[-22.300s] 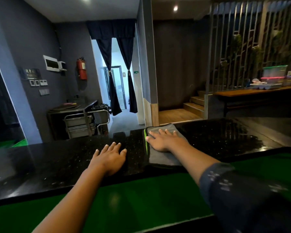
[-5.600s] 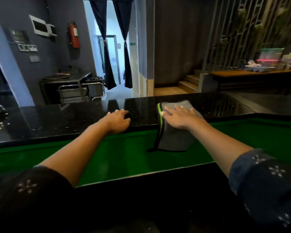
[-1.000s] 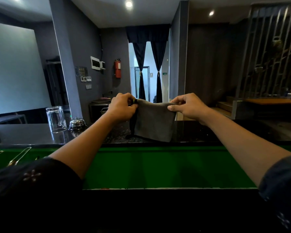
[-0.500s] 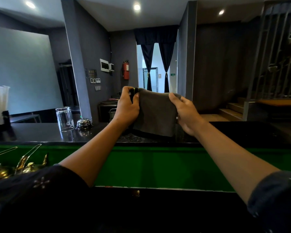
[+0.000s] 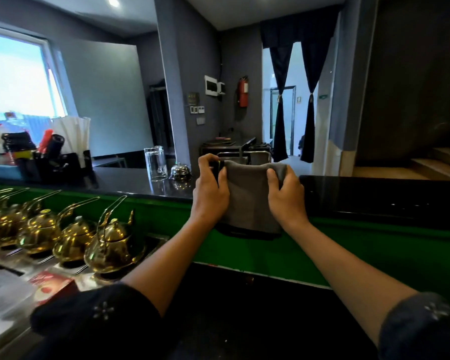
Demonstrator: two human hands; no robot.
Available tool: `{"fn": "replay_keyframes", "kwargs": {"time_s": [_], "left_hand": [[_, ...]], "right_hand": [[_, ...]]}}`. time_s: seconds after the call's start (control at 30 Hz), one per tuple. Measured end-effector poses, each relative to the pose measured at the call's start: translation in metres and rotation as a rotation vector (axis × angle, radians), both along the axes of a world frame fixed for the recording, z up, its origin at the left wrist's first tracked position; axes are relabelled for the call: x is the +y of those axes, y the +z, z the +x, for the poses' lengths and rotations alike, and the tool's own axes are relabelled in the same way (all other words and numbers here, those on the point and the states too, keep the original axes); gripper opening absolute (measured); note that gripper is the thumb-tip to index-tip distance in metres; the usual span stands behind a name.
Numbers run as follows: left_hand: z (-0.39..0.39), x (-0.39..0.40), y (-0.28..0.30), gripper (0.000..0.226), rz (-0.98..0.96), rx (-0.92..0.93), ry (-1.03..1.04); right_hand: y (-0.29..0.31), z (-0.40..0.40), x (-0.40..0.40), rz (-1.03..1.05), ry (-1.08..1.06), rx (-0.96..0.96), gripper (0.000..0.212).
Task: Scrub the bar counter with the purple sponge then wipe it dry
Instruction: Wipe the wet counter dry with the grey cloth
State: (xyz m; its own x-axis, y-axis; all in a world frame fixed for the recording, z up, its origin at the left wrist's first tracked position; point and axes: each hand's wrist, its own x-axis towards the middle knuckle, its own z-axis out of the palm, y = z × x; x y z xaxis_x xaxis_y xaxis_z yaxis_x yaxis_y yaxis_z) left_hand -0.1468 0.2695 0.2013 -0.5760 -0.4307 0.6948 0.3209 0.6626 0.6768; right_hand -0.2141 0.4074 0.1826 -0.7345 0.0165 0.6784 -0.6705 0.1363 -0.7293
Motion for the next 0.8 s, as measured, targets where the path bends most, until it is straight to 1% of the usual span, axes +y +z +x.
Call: {"fn": "replay_keyframes", "kwargs": {"time_s": [0.07, 0.13, 0.2, 0.4, 0.5, 0.57, 0.67, 0.8], "left_hand": [[0.004, -0.014, -0.017, 0.022, -0.018, 0.043, 0.024], [0.005, -0.032, -0.032, 0.017, -0.042, 0.055, 0.015], [0.003, -0.053, -0.046, 0.01, -0.072, 0.042, -0.001], [-0.01, -0.127, -0.069, 0.014, -0.039, -0.03, -0.066], [-0.016, -0.151, -0.061, 0.017, -0.054, -0.05, -0.068], [-0.036, -0.216, -0.05, 0.018, -0.054, -0.066, -0.085], [-0.045, -0.24, -0.032, 0.018, -0.092, -0.112, -0.058], [-0.08, -0.291, -0.014, 0.023, -0.142, -0.263, -0.037]], "right_hand": [[-0.016, 0.001, -0.018, 0.036, -0.024, 0.025, 0.023], [-0.029, 0.001, -0.037, 0.05, -0.035, 0.007, 0.022], [-0.04, -0.001, -0.057, 0.069, -0.045, -0.024, 0.02], [-0.057, -0.011, -0.127, 0.1, -0.041, -0.107, 0.02], [-0.052, -0.017, -0.151, 0.087, -0.058, -0.124, 0.018], [-0.039, -0.034, -0.216, 0.091, -0.08, -0.109, 0.018], [-0.022, -0.04, -0.235, 0.105, -0.076, -0.119, 0.017], [-0.006, -0.073, -0.284, 0.183, -0.071, -0.237, 0.023]]}}
